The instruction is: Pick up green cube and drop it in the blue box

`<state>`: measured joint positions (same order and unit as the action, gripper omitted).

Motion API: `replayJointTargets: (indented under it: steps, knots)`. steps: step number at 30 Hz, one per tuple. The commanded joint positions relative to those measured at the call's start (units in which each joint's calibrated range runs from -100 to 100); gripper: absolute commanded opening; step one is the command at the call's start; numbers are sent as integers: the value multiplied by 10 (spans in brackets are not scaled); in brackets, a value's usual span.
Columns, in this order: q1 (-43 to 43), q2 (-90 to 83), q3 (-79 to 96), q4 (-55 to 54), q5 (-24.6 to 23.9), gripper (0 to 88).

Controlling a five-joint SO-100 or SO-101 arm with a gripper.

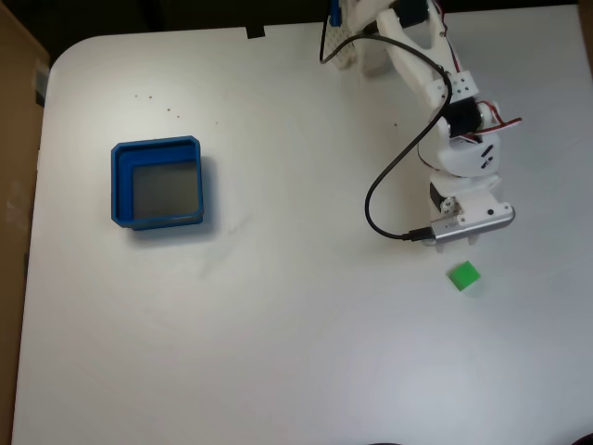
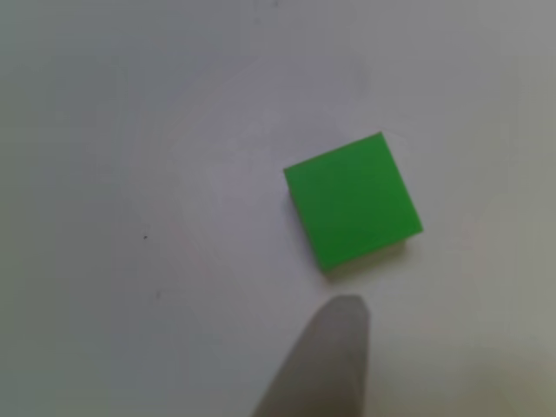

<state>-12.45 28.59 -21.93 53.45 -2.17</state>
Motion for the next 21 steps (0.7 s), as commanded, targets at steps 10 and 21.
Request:
replayJointTargets:
  steps: [10,21]
  knots:
    - [2,109,-174,-6,1,212]
    - [-3,155,-213,-6,1,212]
